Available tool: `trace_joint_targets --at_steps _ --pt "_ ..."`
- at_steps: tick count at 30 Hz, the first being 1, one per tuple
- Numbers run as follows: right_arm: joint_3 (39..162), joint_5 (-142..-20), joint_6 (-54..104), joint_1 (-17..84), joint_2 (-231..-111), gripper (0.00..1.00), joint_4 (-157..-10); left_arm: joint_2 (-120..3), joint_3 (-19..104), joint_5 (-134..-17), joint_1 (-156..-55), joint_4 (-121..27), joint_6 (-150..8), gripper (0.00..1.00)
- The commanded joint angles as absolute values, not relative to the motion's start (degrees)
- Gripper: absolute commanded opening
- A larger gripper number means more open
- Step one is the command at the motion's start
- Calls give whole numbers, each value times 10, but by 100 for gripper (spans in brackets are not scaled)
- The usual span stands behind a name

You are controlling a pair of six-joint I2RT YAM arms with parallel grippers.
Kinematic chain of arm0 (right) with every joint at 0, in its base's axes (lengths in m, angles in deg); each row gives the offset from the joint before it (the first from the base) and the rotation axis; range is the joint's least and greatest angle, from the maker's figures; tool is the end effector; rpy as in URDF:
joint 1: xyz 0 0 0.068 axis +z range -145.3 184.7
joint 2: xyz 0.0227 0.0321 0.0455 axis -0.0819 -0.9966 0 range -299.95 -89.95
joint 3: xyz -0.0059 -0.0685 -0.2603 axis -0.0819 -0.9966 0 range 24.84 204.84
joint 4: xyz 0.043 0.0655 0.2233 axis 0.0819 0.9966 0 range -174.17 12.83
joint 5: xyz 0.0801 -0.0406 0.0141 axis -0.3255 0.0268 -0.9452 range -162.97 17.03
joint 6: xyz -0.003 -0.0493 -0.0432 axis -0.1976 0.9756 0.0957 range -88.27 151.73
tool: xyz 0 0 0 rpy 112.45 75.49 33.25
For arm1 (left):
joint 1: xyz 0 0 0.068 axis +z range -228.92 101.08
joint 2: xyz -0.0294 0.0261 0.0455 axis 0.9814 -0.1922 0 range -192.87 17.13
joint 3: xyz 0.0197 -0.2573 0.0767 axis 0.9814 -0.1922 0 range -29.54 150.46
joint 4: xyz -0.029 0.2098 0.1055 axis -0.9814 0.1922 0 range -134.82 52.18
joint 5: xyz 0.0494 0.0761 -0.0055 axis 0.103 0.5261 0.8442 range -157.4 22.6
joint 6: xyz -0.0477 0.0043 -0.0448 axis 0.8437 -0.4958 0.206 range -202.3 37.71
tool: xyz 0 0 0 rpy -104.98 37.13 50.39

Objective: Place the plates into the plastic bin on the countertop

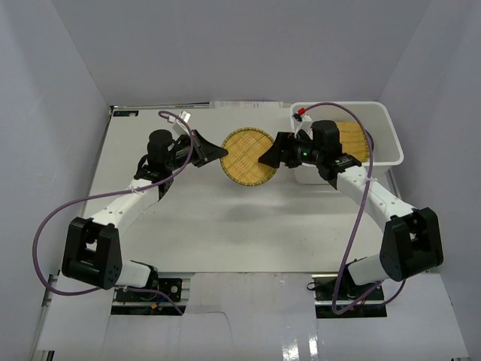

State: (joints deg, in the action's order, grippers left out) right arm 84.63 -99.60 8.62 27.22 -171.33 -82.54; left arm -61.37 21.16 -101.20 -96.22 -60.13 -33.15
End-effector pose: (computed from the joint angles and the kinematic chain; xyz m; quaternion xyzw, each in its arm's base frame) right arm 0.2835 0.1426 0.2989 -0.1225 0.8131 0.3849 0.4191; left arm 0.2811 -0.1176 0.2945 -0.0298 0.7675 -0.5178 0.3768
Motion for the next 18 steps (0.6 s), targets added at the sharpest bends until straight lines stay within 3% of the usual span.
trace_joint_targets --at_steps 1,2,3,4,5,6,10,18 --pt "826 -1109 19 273 -1713 92 -947 -604 215 -1132 -961 -669 -301 0" --pt "820 -1122 3 273 -1712 80 -966 -602 216 -1139 -961 -671 -297 1" --pt "811 -1126 -10 272 -1709 42 -980 -596 220 -1145 -961 -665 -298 14" --pt "810 -1119 -17 271 -1700 21 -985 -593 223 -1147 -961 -659 -302 24" --pt "811 -1096 -22 268 -1694 8 -982 -591 235 -1149 -961 -636 -317 36" --pt "811 -1087 -22 262 -1687 8 -982 -582 245 -1145 -961 -612 -334 64" --pt "834 -1047 -25 168 -1648 8 -958 -542 285 -1093 -962 -429 -466 98" --pt "892 -965 -2 -32 -1679 8 -882 -435 196 -1012 -970 -397 -592 98"
